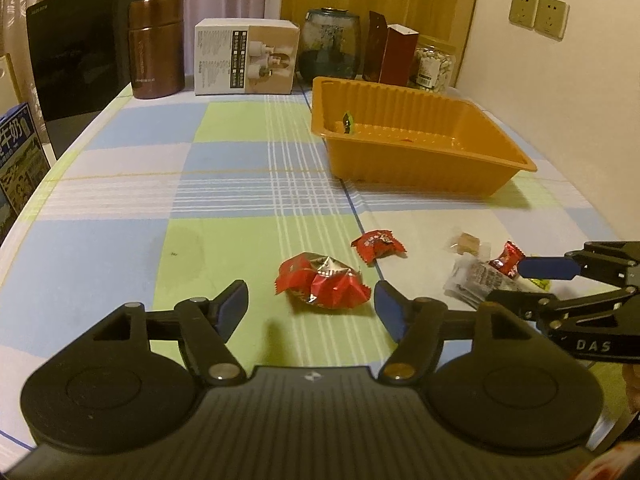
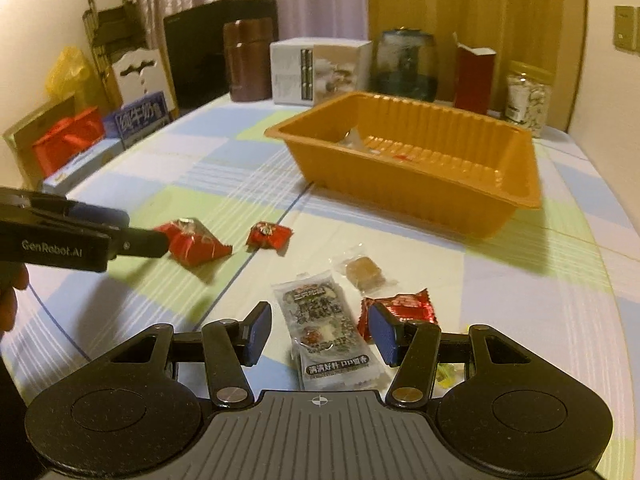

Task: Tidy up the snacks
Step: 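Return both tools to the remaining snacks, then grasp the red foil candy with the left tool while the right tool grasps a clear packet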

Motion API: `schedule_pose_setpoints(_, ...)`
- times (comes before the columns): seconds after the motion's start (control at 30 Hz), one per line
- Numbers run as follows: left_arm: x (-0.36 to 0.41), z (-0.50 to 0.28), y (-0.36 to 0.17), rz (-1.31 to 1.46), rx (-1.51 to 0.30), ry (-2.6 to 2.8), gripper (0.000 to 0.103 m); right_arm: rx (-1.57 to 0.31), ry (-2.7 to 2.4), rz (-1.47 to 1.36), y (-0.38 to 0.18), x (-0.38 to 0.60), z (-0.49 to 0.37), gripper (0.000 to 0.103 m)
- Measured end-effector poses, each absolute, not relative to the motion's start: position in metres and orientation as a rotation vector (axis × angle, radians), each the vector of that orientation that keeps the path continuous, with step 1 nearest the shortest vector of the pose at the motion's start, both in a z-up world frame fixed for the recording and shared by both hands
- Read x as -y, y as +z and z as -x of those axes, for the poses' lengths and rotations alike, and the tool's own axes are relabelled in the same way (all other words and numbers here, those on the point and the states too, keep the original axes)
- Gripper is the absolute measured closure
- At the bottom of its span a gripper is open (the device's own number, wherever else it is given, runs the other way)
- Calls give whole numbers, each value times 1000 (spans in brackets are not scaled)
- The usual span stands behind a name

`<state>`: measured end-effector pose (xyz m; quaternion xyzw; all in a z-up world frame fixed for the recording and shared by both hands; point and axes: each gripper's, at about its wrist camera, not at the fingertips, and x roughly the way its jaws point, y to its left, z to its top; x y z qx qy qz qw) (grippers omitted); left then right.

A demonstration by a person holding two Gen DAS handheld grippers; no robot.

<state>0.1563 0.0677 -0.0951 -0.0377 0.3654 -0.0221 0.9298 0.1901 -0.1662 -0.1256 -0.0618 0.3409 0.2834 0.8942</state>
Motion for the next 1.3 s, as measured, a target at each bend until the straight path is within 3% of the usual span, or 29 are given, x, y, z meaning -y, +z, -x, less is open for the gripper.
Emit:
schedule_pose_setpoints(0.67,-70,-171,-104,78,-759,-41,29,-768,588,149,-142,149,-202,49)
schedule_pose_setpoints(0.73,-69,-173,-104,73,-757,-43,29,-761,592,165,-142,145,-202,53)
schedule_pose_setpoints(0.77,-68,-174,-105,68,-756,-45,29,-758,588,171,-142,144,-202,63)
schedule_pose_setpoints(1.3,-55,-192,-122,0,-791,-63,32,-737,545,99,-132,156,-198,64)
